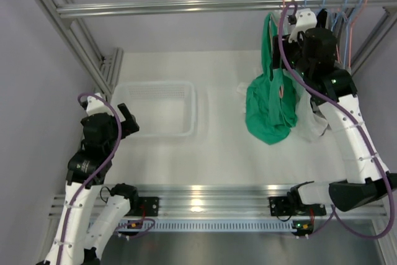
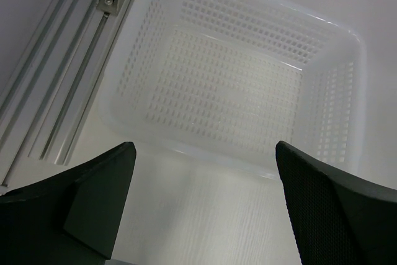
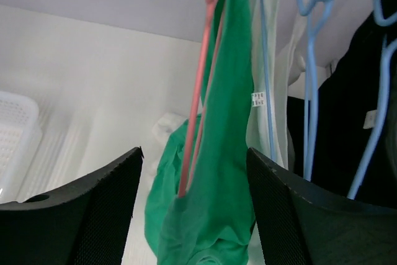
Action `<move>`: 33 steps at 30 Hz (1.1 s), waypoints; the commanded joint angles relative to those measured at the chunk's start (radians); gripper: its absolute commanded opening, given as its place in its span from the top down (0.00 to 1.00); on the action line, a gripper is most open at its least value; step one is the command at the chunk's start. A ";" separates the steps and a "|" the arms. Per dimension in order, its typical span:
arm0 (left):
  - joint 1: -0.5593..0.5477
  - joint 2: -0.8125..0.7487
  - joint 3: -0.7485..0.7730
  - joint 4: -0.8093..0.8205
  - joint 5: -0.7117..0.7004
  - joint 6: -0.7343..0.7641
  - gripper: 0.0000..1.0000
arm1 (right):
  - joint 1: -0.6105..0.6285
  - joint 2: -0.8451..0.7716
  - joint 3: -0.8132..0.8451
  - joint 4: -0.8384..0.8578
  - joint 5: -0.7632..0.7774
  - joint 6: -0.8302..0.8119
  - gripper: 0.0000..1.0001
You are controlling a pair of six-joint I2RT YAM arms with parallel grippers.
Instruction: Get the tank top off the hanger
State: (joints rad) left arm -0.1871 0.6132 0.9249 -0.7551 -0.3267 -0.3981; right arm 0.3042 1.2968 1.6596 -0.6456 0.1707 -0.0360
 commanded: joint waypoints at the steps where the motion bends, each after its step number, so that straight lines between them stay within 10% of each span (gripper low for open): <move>1: -0.006 0.011 -0.009 0.056 0.018 -0.004 0.01 | -0.014 0.039 0.072 -0.022 -0.102 -0.044 0.33; 21: -0.009 0.028 -0.009 0.062 0.046 0.001 0.01 | -0.024 0.179 0.172 0.024 -0.039 -0.021 1.00; 33: -0.009 0.023 -0.011 0.063 0.046 0.001 0.01 | -0.025 0.044 0.019 0.394 -0.094 0.077 1.00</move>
State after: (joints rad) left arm -0.1921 0.6415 0.9218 -0.7544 -0.2848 -0.3977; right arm 0.2913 1.4128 1.6855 -0.4732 0.1020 -0.0025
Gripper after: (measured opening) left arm 0.990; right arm 0.014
